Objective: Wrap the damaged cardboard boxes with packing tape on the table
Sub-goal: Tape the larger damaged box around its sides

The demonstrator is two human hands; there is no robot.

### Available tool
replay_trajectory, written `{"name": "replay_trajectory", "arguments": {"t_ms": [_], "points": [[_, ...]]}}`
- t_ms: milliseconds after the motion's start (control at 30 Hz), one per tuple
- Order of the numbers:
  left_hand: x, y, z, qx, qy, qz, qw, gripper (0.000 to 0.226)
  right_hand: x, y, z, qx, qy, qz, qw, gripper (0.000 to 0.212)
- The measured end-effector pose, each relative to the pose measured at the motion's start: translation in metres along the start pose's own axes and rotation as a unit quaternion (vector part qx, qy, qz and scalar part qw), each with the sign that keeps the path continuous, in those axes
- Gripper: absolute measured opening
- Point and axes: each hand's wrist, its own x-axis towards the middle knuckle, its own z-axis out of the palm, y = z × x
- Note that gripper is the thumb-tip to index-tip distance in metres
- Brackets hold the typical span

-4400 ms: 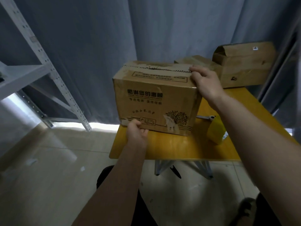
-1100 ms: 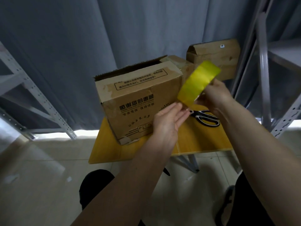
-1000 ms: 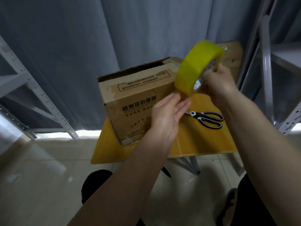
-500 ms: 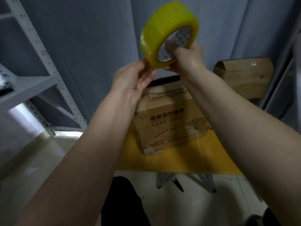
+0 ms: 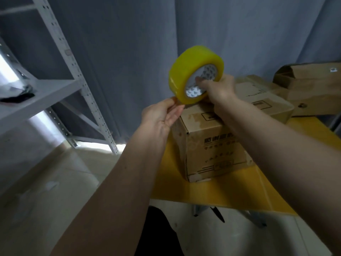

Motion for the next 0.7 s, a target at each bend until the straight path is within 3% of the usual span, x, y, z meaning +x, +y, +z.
{"name": "replay_trajectory", "arguments": {"t_ms": [200, 300, 367, 500, 567, 700], "points": [[0.005, 0.000, -0.007, 0.039, 0.028, 0.010, 0.999, 0.016, 0.006, 0.003, 0.001, -0.016, -0.019, 0.000, 1.000, 0.014], [0.006, 0.002, -0.011, 0.078, 0.050, 0.029, 0.995, 0.003, 0.008, 0.004, -0.002, -0.034, -0.018, -0.017, 0.999, 0.010], [0.009, 0.005, -0.022, 0.093, 0.070, 0.045, 0.992, 0.013, 0.010, 0.005, -0.006, -0.025, 0.007, -0.023, 0.999, 0.010], [0.008, 0.005, -0.045, 0.048, 0.042, -0.036, 0.997, 0.016, 0.009, 0.003, -0.005, -0.048, 0.019, -0.031, 0.998, 0.007], [0.005, -0.005, -0.047, 0.021, 0.036, -0.070, 0.997, 0.014, 0.005, 0.003, -0.003, -0.045, 0.021, -0.027, 0.998, 0.017], [0.001, -0.020, -0.043, -0.026, 0.046, -0.057, 0.997, 0.018, 0.003, 0.004, -0.005, -0.056, 0.054, -0.032, 0.996, 0.027]]}}
